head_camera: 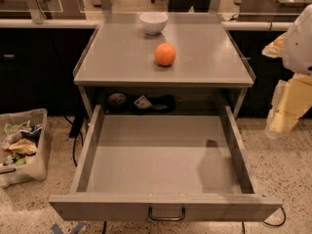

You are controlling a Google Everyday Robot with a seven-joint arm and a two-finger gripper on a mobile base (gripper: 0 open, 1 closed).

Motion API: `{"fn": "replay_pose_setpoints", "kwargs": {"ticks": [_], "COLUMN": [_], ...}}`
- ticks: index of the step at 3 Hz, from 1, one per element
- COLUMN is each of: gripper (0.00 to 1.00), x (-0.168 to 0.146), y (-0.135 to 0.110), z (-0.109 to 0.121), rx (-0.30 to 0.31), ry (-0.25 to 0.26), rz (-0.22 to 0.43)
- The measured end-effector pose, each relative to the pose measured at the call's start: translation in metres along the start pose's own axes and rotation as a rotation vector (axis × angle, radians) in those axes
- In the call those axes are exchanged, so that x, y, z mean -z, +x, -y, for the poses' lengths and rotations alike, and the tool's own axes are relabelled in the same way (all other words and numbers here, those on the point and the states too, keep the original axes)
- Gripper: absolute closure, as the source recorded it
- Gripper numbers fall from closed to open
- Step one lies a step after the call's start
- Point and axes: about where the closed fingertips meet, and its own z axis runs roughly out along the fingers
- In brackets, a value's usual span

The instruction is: Close top drawer

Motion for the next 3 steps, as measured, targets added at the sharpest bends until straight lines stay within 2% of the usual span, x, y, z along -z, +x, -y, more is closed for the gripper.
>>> {"fn": "replay_pose_setpoints", "kwargs": {"ticks": [1, 2, 3], "gripper": [0.00, 0.00, 0.00], "x": [0.000, -0.013, -0.047], "y": [0.000, 0.000, 0.011], "z": [0.000, -0.007, -0.030], "rx": [0.000, -0.005, -0.086], "ry": [0.000, -0.025, -0.096], "rz": [0.000, 0.032, 0.126]}}
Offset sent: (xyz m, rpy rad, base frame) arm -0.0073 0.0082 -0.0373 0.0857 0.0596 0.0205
